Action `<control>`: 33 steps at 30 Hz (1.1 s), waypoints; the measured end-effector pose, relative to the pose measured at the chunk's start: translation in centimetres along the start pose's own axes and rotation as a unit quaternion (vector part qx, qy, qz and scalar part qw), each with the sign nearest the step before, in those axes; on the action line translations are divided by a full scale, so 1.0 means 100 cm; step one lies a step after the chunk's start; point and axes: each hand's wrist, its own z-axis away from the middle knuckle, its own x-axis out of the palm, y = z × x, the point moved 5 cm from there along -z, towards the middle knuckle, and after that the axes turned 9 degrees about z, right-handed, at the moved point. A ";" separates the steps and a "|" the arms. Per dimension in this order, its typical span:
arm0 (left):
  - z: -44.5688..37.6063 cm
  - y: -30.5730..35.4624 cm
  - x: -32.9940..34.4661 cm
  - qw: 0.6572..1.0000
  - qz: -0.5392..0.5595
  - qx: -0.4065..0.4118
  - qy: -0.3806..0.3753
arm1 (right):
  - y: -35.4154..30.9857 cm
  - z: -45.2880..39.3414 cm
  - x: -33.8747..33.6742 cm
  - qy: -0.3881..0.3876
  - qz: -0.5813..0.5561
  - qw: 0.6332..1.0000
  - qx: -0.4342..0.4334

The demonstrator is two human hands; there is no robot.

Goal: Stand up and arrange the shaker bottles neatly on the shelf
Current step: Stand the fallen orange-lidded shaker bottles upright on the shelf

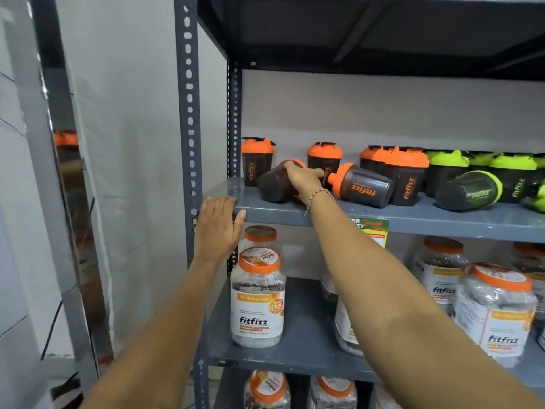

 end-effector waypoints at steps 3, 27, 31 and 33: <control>0.000 0.002 0.000 1.000 0.008 -0.009 0.006 | -0.004 0.003 -0.009 0.040 0.056 0.997 -0.025; 0.001 0.000 0.005 1.000 0.016 0.006 0.025 | -0.029 0.020 -0.033 -0.079 0.371 0.921 -0.086; 0.001 -0.001 0.005 1.000 0.015 -0.001 0.011 | -0.004 0.015 -0.034 -0.143 0.022 0.989 0.012; 0.001 -0.001 0.005 1.000 0.016 -0.004 0.014 | 0.011 0.012 -0.028 -0.184 -0.196 0.962 0.038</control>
